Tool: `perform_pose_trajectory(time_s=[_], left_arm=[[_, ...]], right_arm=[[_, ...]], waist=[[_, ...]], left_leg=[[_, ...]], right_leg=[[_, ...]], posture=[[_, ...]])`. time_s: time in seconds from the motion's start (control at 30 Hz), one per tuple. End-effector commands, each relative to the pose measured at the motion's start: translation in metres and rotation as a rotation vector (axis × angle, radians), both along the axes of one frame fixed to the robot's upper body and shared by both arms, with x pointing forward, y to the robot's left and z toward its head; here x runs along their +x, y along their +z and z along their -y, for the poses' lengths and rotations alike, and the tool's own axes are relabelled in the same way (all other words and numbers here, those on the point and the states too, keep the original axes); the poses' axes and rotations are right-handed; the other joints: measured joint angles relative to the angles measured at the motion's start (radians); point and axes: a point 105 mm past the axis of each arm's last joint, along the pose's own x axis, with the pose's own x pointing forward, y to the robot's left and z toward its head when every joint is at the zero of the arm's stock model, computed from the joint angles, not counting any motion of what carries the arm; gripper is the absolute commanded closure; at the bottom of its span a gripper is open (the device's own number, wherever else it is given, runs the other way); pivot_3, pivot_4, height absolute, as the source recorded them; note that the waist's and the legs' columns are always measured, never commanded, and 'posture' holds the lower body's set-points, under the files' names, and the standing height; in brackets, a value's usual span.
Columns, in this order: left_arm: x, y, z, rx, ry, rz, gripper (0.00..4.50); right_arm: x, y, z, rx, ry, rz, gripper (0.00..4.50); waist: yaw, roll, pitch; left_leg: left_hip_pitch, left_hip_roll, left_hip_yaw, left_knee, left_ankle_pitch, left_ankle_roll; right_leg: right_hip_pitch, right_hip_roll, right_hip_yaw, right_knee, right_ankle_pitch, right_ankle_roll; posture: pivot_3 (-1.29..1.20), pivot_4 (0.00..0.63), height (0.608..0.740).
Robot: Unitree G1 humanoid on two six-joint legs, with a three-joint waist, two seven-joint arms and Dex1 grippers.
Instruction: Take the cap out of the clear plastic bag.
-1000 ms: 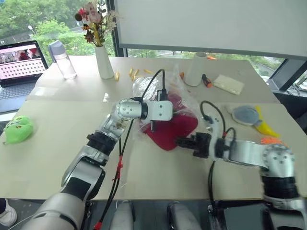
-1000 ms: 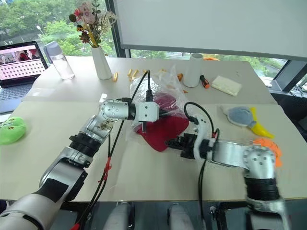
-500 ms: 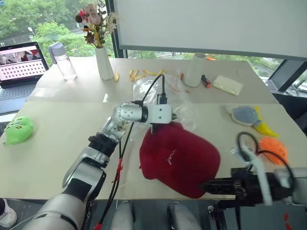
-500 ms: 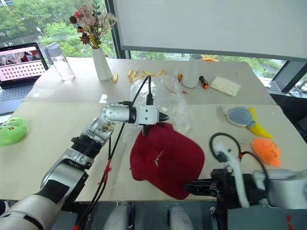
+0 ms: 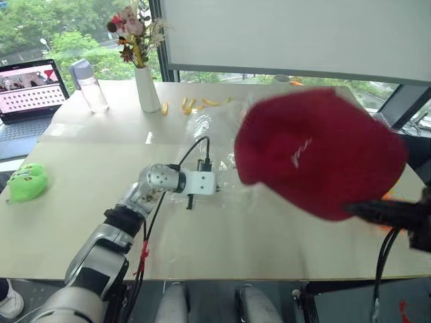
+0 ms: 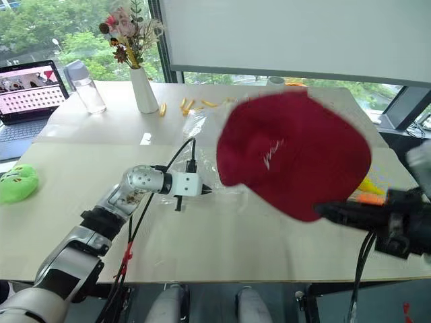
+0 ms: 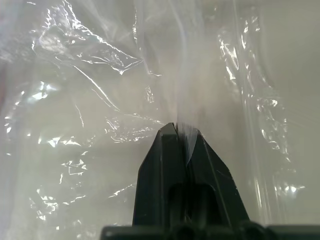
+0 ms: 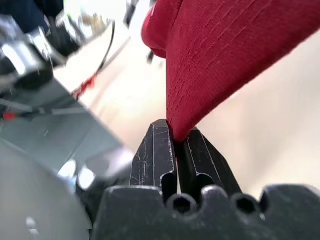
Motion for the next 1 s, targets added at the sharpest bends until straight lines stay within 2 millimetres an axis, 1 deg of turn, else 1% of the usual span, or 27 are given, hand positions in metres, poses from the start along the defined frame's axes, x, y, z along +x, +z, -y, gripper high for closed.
perform_pose_trajectory(time_s=[0.03,0.07,0.1,0.17,0.2,0.27,0.33,0.4,0.47,0.53,0.7,0.73,0.83,0.9,0.93,1.0], left_arm=[[-0.006,0.009,-0.004,-0.015,-0.001,0.011,4.50],[-0.008,0.009,-0.009,-0.007,0.008,0.009,4.50],[-0.009,0.009,-0.016,-0.004,0.025,0.005,4.50],[-0.014,0.009,-0.028,-0.009,0.061,-0.015,4.50],[-0.018,0.007,-0.037,0.002,0.083,-0.023,4.50],[-0.023,0.005,-0.049,0.020,0.110,-0.031,4.50],[-0.027,0.004,-0.062,0.031,0.149,-0.041,4.50],[-0.031,0.003,-0.075,0.040,0.195,-0.047,4.50],[-0.033,0.005,-0.081,0.042,0.221,-0.044,4.50],[-0.033,0.006,-0.082,0.040,0.229,-0.038,4.50],[-0.032,0.006,-0.073,0.028,0.218,-0.029,4.50],[-0.031,0.006,-0.071,0.026,0.215,-0.026,4.50],[-0.029,0.007,-0.065,0.021,0.203,-0.021,4.50],[-0.028,0.007,-0.062,0.018,0.192,-0.026,4.50],[-0.027,0.007,-0.061,0.018,0.188,-0.027,4.50],[-0.026,0.008,-0.060,0.019,0.182,-0.025,4.50]], right_arm=[[0.019,0.014,0.000,0.126,-0.022,0.069,4.45],[0.031,0.009,0.002,0.132,-0.060,0.079,4.45],[0.049,0.005,0.009,0.149,-0.131,0.111,4.45],[0.084,-0.002,0.027,0.194,-0.288,0.160,4.45],[0.097,-0.008,0.035,0.251,-0.341,0.129,4.45],[0.110,-0.017,0.040,0.309,-0.388,0.091,4.45],[0.124,-0.026,0.038,0.380,-0.426,0.057,4.45],[0.144,-0.048,0.036,0.453,-0.500,-0.035,4.45],[0.159,-0.071,0.033,0.482,-0.570,-0.117,4.45],[0.167,-0.085,0.023,0.524,-0.575,-0.169,4.45],[0.177,-0.109,-0.001,0.597,-0.571,-0.268,4.45],[0.179,-0.113,-0.003,0.612,-0.577,-0.284,4.45],[0.182,-0.141,-0.006,0.583,-0.638,-0.350,4.45],[0.181,-0.157,-0.007,0.549,-0.672,-0.392,4.45],[0.178,-0.162,-0.008,0.532,-0.673,-0.402,3.73],[0.173,-0.166,-0.006,0.505,-0.665,-0.402,3.19]], waist=[[-0.001,0.000,0.000],[-0.004,0.000,0.000],[-0.007,-0.001,0.000],[-0.021,-0.002,-0.001],[-0.023,-0.002,-0.001],[-0.025,-0.002,-0.001],[-0.023,-0.001,-0.001],[-0.026,0.000,-0.001],[-0.030,0.000,-0.001],[-0.029,0.000,-0.001],[-0.023,0.001,-0.001],[-0.023,0.001,-0.001],[-0.021,0.001,-0.001],[-0.020,0.001,-0.001],[-0.020,0.001,-0.001],[-0.019,0.001,-0.001]], left_leg=[[0.000,0.000,0.000,0.000,0.000,0.000],[0.000,0.000,0.000,0.000,0.000,0.000],[0.000,0.000,0.000,0.000,0.000,0.000],[0.001,0.000,0.000,0.000,0.000,0.000],[0.002,0.000,0.000,0.000,0.000,0.000],[0.001,0.000,0.001,0.001,0.000,0.000],[0.001,0.000,0.001,-0.001,0.000,0.000],[0.002,0.000,0.001,-0.002,0.000,0.000],[0.002,0.002,0.001,-0.003,0.000,0.000],[0.004,0.002,0.001,-0.003,0.000,0.000],[0.003,0.001,0.002,-0.003,0.000,0.000],[0.003,0.001,0.002,-0.003,0.000,0.000],[0.003,0.002,0.002,-0.003,0.000,0.000],[0.003,0.002,0.002,-0.003,0.000,0.000],[0.003,0.002,0.002,-0.003,0.000,0.000],[0.003,0.002,0.002,-0.003,0.000,0.000]], right_leg=[[0.000,0.000,0.000,0.000,0.000,0.001],[0.000,0.000,0.000,0.000,0.001,0.002],[0.000,0.000,0.000,0.000,0.001,0.002],[0.000,0.001,0.001,0.000,0.001,0.001],[0.001,0.000,0.001,0.000,0.001,-0.001],[0.000,0.000,0.002,0.000,0.000,-0.002],[0.000,0.000,0.002,0.001,0.001,-0.001],[-0.002,0.000,0.002,0.003,0.002,0.001],[-0.002,0.002,0.002,0.004,0.002,0.000],[-0.002,0.002,0.002,0.005,0.001,0.000],[-0.002,0.001,0.002,0.004,0.001,0.000],[-0.002,0.001,0.001,0.004,0.001,0.000],[-0.002,0.002,0.001,0.004,0.001,0.000],[-0.002,0.001,0.001,0.004,0.001,0.001],[-0.002,0.001,0.001,0.004,0.001,0.000],[-0.002,0.001,0.001,0.004,0.001,0.000]], posture=[[0.00,0.150,0.730],[0.00,0.150,0.730],[0.00,0.150,0.730],[0.00,0.150,0.730],[0.00,0.150,0.730],[0.00,0.150,0.730],[0.00,0.150,0.730],[0.00,0.150,0.730],[0.00,0.150,0.730],[0.00,0.150,0.730],[0.00,0.150,0.730],[0.00,0.150,0.730],[0.00,0.150,0.730],[0.00,0.150,0.730],[0.00,0.150,0.730],[0.00,0.150,0.730]])
